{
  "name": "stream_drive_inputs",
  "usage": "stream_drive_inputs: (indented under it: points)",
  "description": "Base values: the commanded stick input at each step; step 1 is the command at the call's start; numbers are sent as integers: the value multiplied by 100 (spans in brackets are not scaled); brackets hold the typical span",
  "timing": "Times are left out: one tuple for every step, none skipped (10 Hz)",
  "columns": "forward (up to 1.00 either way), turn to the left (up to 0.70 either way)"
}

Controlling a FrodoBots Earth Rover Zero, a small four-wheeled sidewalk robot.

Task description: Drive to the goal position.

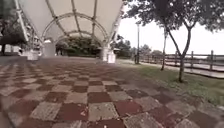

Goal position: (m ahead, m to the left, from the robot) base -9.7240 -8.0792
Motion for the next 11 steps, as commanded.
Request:
stream_drive_inputs:
  points:
    - [0,-45]
    - [0,-45]
    - [0,-45]
    - [0,-45]
    - [0,-45]
    - [0,-45]
    - [0,-45]
    - [0,-45]
    - [0,-45]
    - [0,-45]
    - [0,-45]
